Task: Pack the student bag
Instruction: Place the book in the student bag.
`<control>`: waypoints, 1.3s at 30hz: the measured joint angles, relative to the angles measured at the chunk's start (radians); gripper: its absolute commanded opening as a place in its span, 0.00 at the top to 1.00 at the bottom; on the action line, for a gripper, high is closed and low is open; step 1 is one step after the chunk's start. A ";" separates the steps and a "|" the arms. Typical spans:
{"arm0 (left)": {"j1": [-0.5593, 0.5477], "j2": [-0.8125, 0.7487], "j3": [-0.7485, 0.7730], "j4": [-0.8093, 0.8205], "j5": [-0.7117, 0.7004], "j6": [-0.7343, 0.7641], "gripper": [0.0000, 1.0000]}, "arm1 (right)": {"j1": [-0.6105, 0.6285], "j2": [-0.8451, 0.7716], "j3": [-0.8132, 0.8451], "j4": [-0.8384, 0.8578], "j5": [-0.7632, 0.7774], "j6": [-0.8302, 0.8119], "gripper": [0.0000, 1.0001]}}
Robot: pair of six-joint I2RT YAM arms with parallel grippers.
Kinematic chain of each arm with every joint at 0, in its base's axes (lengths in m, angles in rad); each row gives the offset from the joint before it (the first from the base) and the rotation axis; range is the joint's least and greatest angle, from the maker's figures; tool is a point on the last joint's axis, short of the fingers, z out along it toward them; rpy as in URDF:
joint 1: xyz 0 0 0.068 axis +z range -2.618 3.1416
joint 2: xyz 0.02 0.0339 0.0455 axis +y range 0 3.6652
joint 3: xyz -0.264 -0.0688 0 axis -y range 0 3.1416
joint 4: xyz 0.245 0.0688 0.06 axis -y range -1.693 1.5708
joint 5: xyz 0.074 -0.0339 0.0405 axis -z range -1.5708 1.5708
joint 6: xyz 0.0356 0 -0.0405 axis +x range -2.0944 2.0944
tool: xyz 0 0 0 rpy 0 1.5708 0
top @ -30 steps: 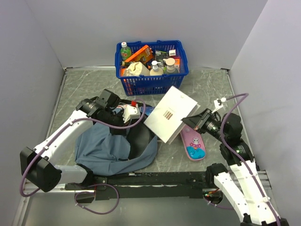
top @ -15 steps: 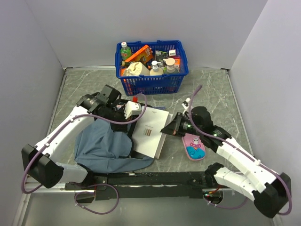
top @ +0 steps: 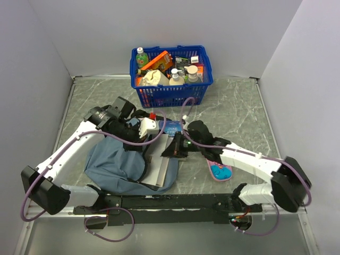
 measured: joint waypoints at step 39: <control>-0.003 -0.013 0.031 -0.105 0.000 0.051 0.99 | 0.193 0.301 0.211 -0.112 0.220 -0.225 0.77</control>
